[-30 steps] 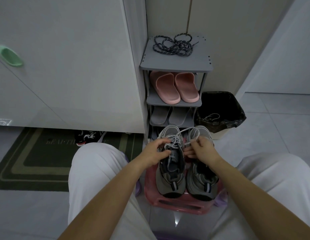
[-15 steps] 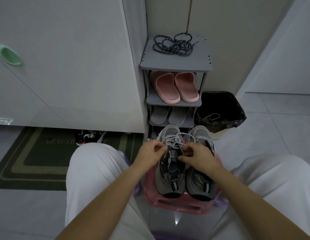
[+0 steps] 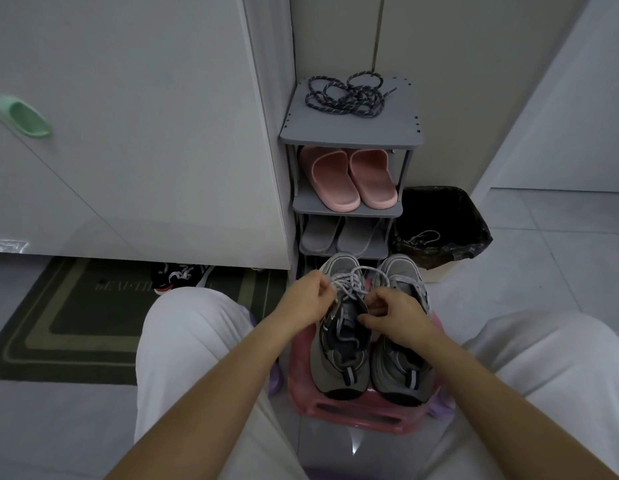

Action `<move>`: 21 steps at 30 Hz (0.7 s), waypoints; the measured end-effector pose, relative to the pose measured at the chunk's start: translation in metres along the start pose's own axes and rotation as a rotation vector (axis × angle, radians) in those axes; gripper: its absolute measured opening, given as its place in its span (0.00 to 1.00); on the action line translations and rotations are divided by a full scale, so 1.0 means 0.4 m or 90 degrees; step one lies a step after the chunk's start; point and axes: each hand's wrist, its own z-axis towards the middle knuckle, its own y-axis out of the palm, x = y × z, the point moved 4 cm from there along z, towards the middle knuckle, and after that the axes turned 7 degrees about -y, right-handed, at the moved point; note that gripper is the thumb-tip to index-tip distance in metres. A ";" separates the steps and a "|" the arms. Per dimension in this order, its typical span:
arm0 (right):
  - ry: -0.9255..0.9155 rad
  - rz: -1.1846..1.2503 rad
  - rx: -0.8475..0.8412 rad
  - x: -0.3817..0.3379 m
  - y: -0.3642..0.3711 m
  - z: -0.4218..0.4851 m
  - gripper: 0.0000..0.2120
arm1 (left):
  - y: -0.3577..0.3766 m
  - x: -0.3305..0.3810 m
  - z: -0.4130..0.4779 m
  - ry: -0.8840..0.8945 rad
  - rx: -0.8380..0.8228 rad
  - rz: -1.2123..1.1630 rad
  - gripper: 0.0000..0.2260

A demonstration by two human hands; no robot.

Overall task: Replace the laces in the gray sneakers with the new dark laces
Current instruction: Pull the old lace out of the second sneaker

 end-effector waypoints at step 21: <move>0.001 -0.012 0.000 -0.001 0.003 0.001 0.11 | -0.051 -0.030 0.016 -0.101 0.022 0.051 0.10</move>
